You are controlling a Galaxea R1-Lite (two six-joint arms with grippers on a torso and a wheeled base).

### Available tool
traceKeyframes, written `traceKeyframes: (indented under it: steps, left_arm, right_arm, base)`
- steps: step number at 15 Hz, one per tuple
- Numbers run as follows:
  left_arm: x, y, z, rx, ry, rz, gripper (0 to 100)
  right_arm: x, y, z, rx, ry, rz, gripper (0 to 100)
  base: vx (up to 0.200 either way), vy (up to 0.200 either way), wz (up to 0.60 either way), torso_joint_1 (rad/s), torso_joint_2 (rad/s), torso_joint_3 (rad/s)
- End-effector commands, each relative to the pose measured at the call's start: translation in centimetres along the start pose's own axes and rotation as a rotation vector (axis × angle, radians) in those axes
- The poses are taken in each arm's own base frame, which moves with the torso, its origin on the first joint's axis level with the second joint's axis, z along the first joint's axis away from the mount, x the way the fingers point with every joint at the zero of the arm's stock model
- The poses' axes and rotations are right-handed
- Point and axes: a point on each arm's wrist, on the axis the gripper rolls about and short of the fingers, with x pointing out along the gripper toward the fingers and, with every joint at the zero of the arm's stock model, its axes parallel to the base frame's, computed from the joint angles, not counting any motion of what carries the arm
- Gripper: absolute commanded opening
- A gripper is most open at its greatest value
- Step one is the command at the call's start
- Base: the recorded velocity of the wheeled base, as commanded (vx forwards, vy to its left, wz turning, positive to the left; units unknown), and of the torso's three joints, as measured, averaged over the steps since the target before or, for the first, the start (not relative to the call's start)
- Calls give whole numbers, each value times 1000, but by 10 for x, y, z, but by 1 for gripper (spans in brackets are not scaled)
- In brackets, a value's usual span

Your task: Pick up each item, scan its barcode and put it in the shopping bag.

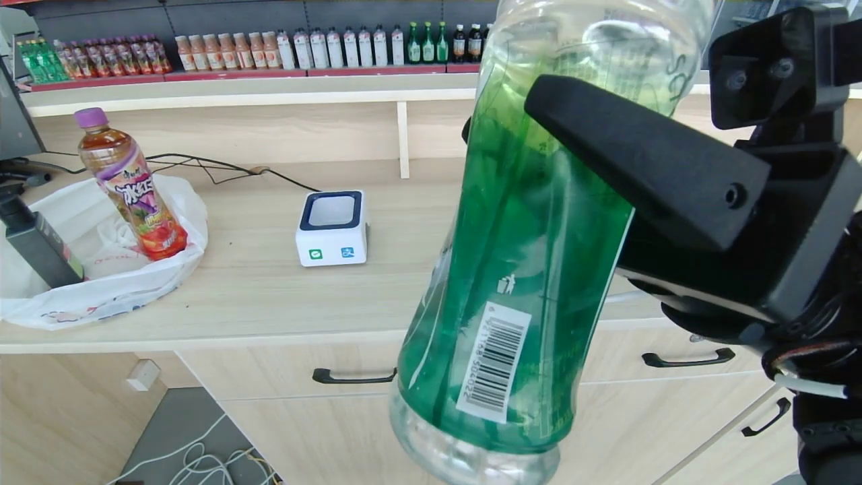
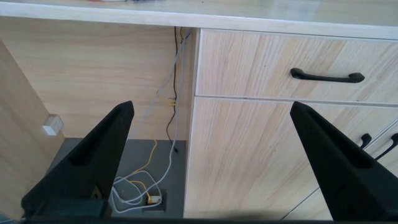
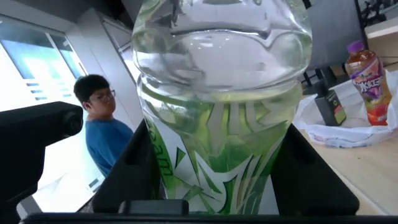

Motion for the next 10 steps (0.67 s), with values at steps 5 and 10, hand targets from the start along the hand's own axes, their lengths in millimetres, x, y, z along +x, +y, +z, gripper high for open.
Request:
traceKeyframes:
  steps: [5, 10]
  left_arm:
    - [0, 0, 0, 0, 0, 0, 100]
    - [0, 0, 0, 0, 0, 0, 100]
  right_arm:
    - [1, -10, 15, -13, -1, 16, 0]
    - [1, -9, 15, -14, 24, 36, 0]
  base:
    - [0, 0, 0, 0, 0, 0]
    - [0, 0, 0, 0, 0, 0]
